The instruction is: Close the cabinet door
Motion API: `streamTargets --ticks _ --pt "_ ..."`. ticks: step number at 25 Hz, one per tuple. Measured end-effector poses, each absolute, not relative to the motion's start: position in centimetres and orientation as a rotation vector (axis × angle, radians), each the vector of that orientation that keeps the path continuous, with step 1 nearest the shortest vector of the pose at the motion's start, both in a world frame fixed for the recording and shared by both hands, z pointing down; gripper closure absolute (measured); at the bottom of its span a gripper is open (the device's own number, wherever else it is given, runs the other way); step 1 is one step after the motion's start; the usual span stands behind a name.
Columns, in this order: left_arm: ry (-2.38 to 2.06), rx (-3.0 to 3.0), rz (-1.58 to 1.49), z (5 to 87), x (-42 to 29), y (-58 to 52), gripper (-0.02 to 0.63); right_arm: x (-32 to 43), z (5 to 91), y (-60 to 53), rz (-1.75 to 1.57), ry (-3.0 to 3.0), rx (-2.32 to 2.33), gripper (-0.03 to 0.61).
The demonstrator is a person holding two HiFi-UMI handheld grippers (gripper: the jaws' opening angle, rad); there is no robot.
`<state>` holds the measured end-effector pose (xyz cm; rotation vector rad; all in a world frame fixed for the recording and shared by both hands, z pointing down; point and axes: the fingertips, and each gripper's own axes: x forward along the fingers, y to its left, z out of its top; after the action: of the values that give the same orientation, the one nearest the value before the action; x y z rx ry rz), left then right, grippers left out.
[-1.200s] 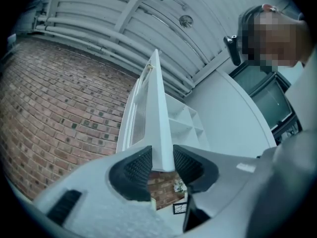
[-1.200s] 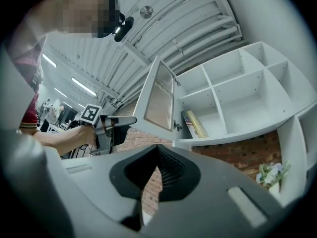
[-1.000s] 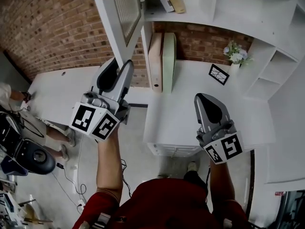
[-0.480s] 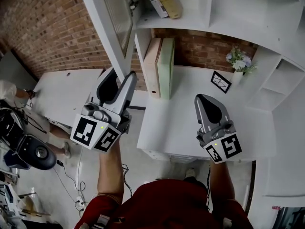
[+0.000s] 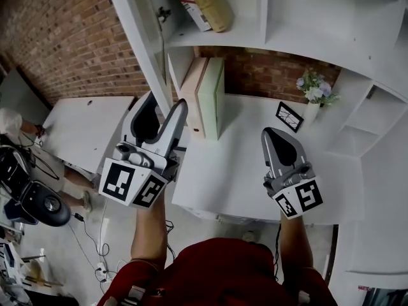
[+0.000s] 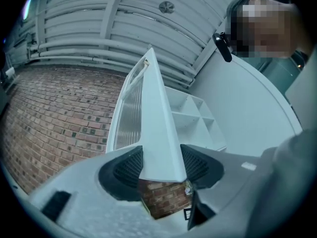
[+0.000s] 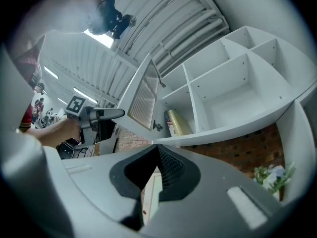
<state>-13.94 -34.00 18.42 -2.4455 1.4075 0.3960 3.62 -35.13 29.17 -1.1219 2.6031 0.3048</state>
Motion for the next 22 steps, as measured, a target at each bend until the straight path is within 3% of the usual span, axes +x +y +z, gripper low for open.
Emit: streamTargets --ticks 22 --pt "1.461 -2.431 0.335 17.6 -3.0 -43.3 0.33 16.6 28.4 -38.7 0.293 2.578 -1.205 0.565"
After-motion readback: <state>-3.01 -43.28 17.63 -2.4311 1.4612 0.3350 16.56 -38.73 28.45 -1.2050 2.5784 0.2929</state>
